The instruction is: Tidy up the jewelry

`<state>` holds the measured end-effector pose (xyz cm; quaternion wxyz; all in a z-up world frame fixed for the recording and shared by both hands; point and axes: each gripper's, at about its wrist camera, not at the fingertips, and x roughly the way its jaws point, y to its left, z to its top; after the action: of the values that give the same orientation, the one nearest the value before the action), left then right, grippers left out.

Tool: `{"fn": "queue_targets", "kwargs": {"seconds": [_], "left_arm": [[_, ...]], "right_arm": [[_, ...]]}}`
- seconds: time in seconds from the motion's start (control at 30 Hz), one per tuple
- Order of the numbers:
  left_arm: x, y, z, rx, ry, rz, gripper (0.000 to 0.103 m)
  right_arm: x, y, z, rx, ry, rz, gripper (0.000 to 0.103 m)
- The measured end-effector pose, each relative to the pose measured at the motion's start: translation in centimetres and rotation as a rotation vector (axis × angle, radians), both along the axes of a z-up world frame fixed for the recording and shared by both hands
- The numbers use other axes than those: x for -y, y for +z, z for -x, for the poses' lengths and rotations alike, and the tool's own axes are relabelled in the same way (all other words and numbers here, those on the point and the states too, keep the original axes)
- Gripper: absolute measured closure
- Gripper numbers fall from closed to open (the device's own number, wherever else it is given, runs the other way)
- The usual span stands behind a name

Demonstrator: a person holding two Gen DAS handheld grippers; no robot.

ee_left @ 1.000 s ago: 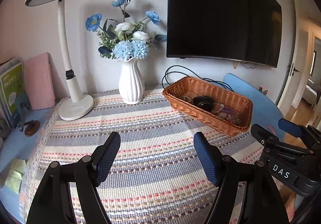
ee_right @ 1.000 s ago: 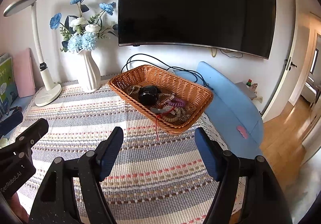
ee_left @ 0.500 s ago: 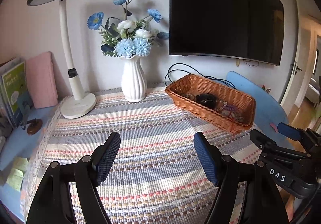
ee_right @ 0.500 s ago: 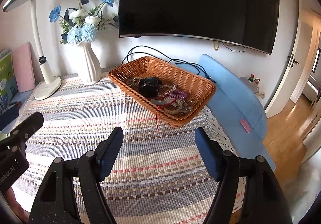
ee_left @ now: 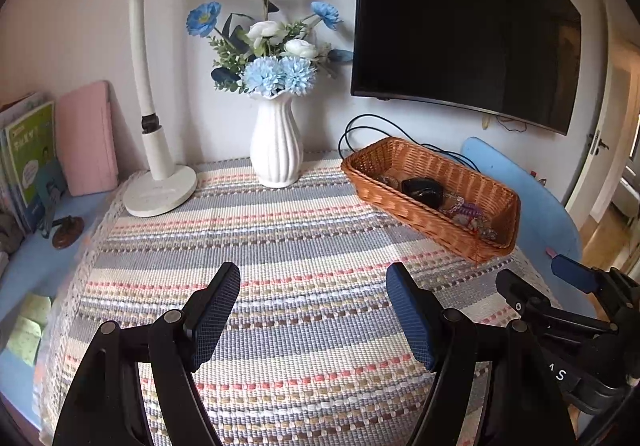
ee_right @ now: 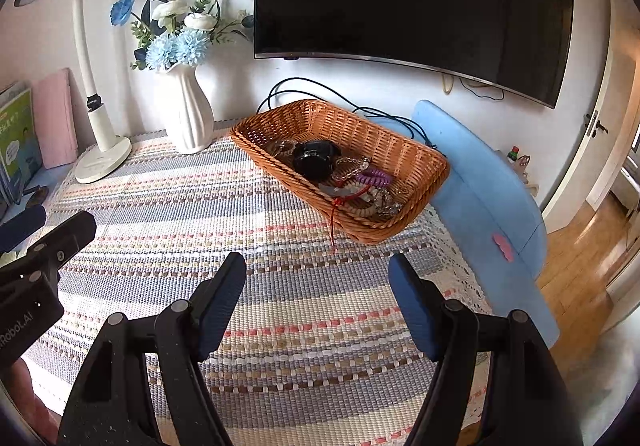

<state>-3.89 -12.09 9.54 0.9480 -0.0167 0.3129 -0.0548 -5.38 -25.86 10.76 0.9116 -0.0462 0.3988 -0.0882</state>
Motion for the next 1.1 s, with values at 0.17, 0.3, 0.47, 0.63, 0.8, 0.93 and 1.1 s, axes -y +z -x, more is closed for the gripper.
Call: {"fn": "queue_targets", "kwargs": {"seconds": [0.17, 0.3, 0.47, 0.63, 0.8, 0.93, 1.1], "left_arm": [[-0.1, -0.1, 0.0, -0.002, -0.004, 0.000, 0.026], [0.0, -0.1, 0.0, -0.001, -0.009, -0.004, 0.026], [0.0, 0.0, 0.0, 0.000, -0.005, -0.001, 0.026], [0.0, -0.1, 0.0, -0.001, -0.014, 0.001, 0.026], [0.2, -0.2, 0.0, -0.004, -0.014, -0.004, 0.026], [0.0, -0.3, -0.2, -0.009, -0.011, -0.001, 0.026], [0.0, -0.3, -0.2, -0.006, -0.010, -0.004, 0.026]], "right_arm": [[-0.1, -0.1, 0.0, -0.007, 0.001, -0.005, 0.028], [-0.3, -0.2, 0.0, -0.011, 0.004, -0.012, 0.028], [-0.3, -0.3, 0.0, -0.016, 0.003, -0.017, 0.028], [-0.3, -0.4, -0.1, -0.021, 0.000, -0.021, 0.028], [-0.4, -0.5, -0.2, -0.023, 0.000, -0.023, 0.028], [-0.4, -0.5, -0.2, -0.023, -0.001, -0.023, 0.028], [-0.3, -1.2, -0.5, -0.041, -0.009, -0.010, 0.028]]}}
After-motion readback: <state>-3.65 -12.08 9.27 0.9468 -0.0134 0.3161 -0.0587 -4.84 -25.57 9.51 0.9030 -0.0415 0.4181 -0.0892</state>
